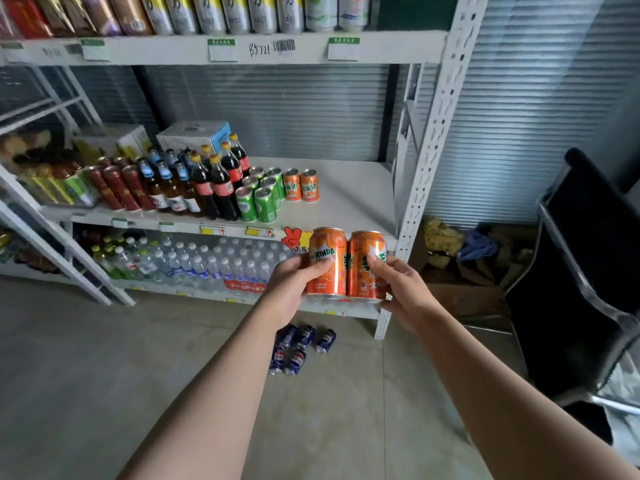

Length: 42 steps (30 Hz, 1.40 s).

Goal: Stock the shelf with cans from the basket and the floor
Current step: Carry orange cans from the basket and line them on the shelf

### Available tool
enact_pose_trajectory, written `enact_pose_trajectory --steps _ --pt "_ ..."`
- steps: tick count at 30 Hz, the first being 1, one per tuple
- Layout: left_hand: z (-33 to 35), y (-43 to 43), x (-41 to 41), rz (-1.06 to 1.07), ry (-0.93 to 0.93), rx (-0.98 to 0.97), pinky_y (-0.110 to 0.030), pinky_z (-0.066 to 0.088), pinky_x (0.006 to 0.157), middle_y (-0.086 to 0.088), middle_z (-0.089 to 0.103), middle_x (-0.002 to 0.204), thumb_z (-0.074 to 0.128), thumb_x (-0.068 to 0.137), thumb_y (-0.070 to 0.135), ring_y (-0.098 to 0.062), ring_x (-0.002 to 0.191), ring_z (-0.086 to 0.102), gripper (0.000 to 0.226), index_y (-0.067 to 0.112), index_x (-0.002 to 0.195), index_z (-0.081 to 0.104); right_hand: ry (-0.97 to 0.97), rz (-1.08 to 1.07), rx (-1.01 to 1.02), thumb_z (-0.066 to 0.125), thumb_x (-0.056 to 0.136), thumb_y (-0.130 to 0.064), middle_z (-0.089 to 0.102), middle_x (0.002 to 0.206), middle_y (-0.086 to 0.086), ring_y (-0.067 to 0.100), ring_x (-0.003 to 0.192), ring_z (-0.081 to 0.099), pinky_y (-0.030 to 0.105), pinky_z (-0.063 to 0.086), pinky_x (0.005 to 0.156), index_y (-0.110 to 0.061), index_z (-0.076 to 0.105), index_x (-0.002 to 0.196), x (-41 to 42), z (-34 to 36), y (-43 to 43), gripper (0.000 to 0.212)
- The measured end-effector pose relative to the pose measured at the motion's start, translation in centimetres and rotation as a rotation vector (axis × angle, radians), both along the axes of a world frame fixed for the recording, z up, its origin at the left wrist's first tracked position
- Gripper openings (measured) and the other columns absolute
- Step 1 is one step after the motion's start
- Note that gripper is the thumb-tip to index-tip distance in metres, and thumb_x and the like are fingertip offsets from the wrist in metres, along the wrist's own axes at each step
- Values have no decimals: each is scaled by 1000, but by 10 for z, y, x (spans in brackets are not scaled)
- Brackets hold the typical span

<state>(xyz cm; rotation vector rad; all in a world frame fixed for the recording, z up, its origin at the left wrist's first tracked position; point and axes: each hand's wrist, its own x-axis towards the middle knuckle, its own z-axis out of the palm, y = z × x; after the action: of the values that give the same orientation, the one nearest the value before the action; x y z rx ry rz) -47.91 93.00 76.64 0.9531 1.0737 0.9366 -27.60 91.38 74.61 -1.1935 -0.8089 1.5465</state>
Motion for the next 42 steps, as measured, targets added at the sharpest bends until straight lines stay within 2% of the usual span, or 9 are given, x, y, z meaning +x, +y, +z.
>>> enact_pose_trajectory --steps 3,9,16,20,25,30,34,38,42 --pt "-2 45 0 -17 7 3 -37 54 87 -6 75 106 74 79 22 -22 101 71 33 12 109 67 7 -1 1 70 86 -30 73 99 8 21 88 73 38 55 77 -11 61 114 0 0 45 35" --pt "-13 135 2 -25 106 4 -50 47 101 -6 75 107 89 47 47 -25 105 69 74 15 110 66 25 -44 -24 76 74 -34 71 107 15 33 100 69 52 53 95 -8 60 117 -2 -8 130 53" --pt "-33 240 -3 -93 150 -48 -51 50 98 -7 75 104 86 60 34 -26 99 71 56 15 109 66 26 -86 -47 74 79 -31 69 115 19 37 105 68 52 53 96 -9 58 120 -9 -21 214 50" --pt "-45 301 -13 -136 183 -56 -48 52 96 -6 76 103 83 72 27 -25 97 72 46 15 112 66 2 -130 -75 69 85 -28 69 108 15 28 96 69 42 57 83 -8 57 120 -20 -30 266 42" --pt "-53 351 -23 -150 206 -27 -22 54 67 -4 75 100 78 78 24 -13 85 73 39 13 113 66 -7 -136 -113 69 87 -29 67 114 15 28 101 68 44 55 91 -10 55 124 -31 -45 320 44" --pt "-67 388 -35 -192 239 -23 -31 47 89 2 75 108 77 79 28 -15 102 69 33 22 110 67 -36 -124 -88 69 87 -28 66 111 13 25 96 68 40 57 84 -11 55 123 -36 -56 360 43" --pt "-85 410 -41 -177 240 -41 -26 47 81 -2 73 112 76 80 19 -15 103 68 36 17 115 67 -104 -88 -74 68 89 -25 67 117 15 28 102 68 35 58 79 -8 55 128 -38 -71 386 44" --pt "-108 427 -45 -188 282 -58 -28 47 85 -1 72 114 78 77 22 -16 105 67 47 14 122 64 -104 -86 -44 66 89 -19 71 108 15 26 93 71 32 59 76 -13 66 110 -43 -96 405 22" --pt "-126 440 -47 -181 303 -66 -25 49 80 0 73 110 81 74 22 -14 100 69 47 17 118 65 -73 -109 -18 70 83 -22 72 108 17 26 92 71 32 58 74 -5 65 117 -46 -121 420 38"
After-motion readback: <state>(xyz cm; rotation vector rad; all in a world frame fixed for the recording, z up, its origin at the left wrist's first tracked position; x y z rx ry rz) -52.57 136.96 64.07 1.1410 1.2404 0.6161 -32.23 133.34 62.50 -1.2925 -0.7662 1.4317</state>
